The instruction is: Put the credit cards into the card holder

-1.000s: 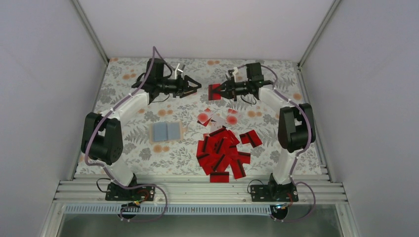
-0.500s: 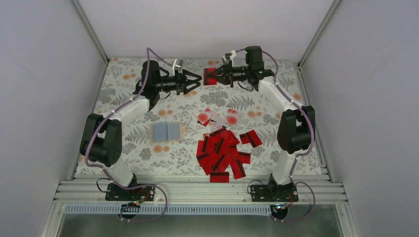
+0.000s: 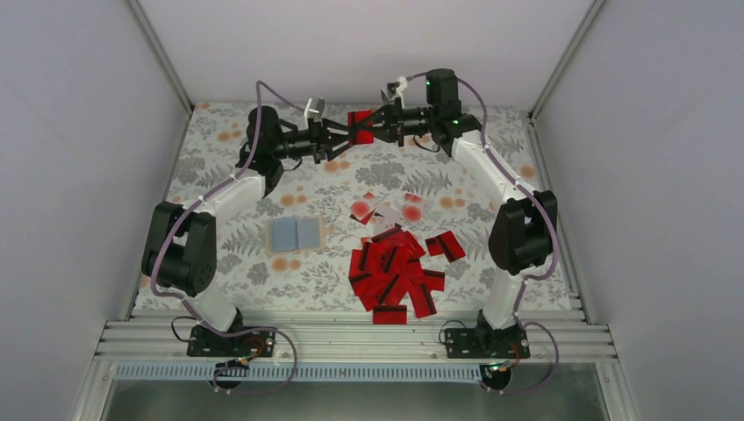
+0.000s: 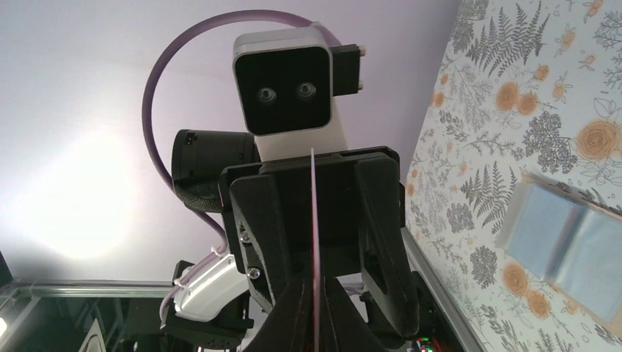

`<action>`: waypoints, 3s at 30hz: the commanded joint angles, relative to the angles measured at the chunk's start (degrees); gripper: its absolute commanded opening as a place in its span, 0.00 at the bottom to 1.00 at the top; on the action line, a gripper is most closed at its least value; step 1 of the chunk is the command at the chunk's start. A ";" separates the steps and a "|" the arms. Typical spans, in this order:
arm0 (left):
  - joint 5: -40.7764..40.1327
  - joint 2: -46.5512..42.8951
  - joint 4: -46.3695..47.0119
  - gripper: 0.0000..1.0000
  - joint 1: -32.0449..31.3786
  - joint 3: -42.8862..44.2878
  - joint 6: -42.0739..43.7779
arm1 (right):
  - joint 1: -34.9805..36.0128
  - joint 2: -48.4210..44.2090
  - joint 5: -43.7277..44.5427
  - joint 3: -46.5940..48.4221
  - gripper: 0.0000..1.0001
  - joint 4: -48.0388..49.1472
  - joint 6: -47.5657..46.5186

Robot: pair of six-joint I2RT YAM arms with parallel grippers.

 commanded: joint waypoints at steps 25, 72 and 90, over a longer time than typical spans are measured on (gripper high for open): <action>-2.72 -15.25 -42.20 0.03 5.52 -3.69 30.72 | 1.46 3.97 3.29 7.93 0.66 -22.60 -21.36; -26.84 -12.34 -79.18 0.02 16.37 -18.45 74.12 | 19.49 17.31 15.71 -5.36 0.38 -31.73 -46.71; -25.78 -6.25 -77.48 0.02 16.33 -18.70 74.97 | 18.61 15.61 16.75 -10.93 0.37 -28.29 -45.16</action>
